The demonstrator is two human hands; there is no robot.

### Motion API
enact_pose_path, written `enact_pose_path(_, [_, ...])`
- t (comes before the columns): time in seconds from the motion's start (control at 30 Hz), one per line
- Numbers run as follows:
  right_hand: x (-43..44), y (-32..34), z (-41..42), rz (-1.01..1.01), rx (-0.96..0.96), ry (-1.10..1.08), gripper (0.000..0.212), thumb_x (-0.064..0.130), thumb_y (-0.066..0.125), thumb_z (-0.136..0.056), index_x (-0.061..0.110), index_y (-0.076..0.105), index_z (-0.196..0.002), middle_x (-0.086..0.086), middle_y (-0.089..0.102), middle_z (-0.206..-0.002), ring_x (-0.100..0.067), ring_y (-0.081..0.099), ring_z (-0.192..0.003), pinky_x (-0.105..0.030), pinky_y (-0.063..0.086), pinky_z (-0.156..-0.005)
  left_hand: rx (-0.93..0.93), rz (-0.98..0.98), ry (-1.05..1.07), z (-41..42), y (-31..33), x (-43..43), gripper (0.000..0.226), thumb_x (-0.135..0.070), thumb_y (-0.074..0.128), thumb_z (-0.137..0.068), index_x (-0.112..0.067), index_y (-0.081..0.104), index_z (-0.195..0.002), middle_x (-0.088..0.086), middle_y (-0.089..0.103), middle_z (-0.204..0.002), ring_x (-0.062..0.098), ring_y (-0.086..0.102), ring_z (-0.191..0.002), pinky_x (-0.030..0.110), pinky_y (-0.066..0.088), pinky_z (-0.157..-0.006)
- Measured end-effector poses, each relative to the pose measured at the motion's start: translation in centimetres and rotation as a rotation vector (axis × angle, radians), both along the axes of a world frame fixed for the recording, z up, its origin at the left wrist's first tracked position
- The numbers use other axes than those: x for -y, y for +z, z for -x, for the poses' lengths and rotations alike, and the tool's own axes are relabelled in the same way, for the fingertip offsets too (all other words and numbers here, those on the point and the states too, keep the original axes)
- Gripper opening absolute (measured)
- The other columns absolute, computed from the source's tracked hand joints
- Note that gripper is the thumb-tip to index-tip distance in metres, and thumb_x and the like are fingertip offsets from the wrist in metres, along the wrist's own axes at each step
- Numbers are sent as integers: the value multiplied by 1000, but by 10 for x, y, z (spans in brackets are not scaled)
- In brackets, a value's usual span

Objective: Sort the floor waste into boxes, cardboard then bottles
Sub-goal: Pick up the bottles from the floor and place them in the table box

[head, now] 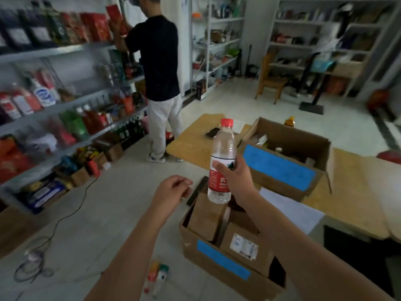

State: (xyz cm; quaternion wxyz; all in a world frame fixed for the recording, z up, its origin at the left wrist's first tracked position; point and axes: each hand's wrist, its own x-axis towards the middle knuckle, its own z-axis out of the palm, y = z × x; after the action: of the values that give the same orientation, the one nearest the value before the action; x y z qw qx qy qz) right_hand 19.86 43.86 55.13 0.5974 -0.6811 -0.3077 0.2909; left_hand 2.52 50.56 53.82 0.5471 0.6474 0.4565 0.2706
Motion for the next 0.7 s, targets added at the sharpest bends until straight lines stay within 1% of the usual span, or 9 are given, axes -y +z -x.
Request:
enact_pose_path(0.1, [19, 3, -39, -3, 12, -60, 45, 34, 72, -85, 26, 50, -123, 11, 62, -106, -14, 62, -100, -35, 52, -85, 28, -29, -40, -42, 9, 6, 15, -18, 58, -95, -8, 69, -95, 3, 71, -78, 7, 64, -65, 20, 45, -62])
enact_pose_path(0.2, [39, 2, -83, 18, 3, -93, 50, 36, 72, -85, 29, 47, -128, 12, 59, -108, -13, 60, -101, -33, 49, -83, 15, -53, -103, -89, 13, 12, 15, -18, 57, -96, -8, 69, -94, 3, 70, -77, 1, 63, -60, 11, 44, -55])
enact_pose_path(0.33, [66, -14, -152, 36, -41, -110, 51, 37, 73, -84, 29, 50, -128, 5, 63, -116, -18, 63, -105, -43, 53, -91, -84, -59, -137, -149, 4, 17, 14, -23, 57, -96, -13, 68, -96, 0, 71, -82, 8, 66, -71, 18, 46, -61])
enact_pose_path(0.4, [78, -23, -191, 57, -39, -120, 48, 36, 72, -84, 30, 50, -127, 5, 64, -114, -18, 64, -104, -39, 54, -85, -117, -63, -131, -180, -6, 20, 14, -24, 58, -96, -14, 68, -97, -1, 71, -82, 12, 68, -75, 30, 55, -72])
enact_pose_path(0.47, [86, -26, -234, 71, -23, -137, 49, 34, 71, -86, 29, 49, -129, 4, 64, -114, -18, 66, -103, -35, 56, -79, -164, -69, -151, -212, -16, 24, 10, -23, 57, -96, -19, 66, -93, -2, 71, -83, 14, 69, -78, 35, 57, -81])
enact_pose_path(0.57, [83, -19, -304, 43, 41, -190, 53, 32, 67, -88, 24, 45, -135, 6, 62, -116, -15, 65, -98, -26, 53, -71, -224, -61, -211, -264, -27, 26, 8, -26, 56, -96, -26, 64, -96, -5, 71, -93, 10, 69, -84, 27, 52, -75])
enact_pose_path(0.63, [73, -11, -352, 42, 118, -229, 51, 29, 66, -90, 19, 45, -135, 9, 60, -109, -8, 62, -90, -21, 49, -69, -283, -83, -263, -298, -35, 23, 12, -28, 53, -98, -25, 64, -103, -9, 68, -101, 8, 67, -91, 24, 50, -78])
enact_pose_path(0.67, [66, -8, -373, 44, 141, -240, 50, 28, 66, -90, 16, 45, -134, 8, 60, -108, -7, 61, -90, -24, 52, -72, -310, -97, -286, -313, -41, 20, 14, -28, 52, -98, -26, 63, -106, -11, 66, -106, 8, 66, -97, 24, 49, -81])
enact_pose_path(0.7, [57, -10, -395, 43, 133, -246, 51, 29, 66, -90, 16, 45, -135, 5, 61, -112, -11, 63, -94, -32, 55, -79, -329, -104, -306, -328, -46, 19, 15, -28, 52, -98, -26, 63, -109, -12, 64, -112, 8, 62, -104, 23, 48, -84])
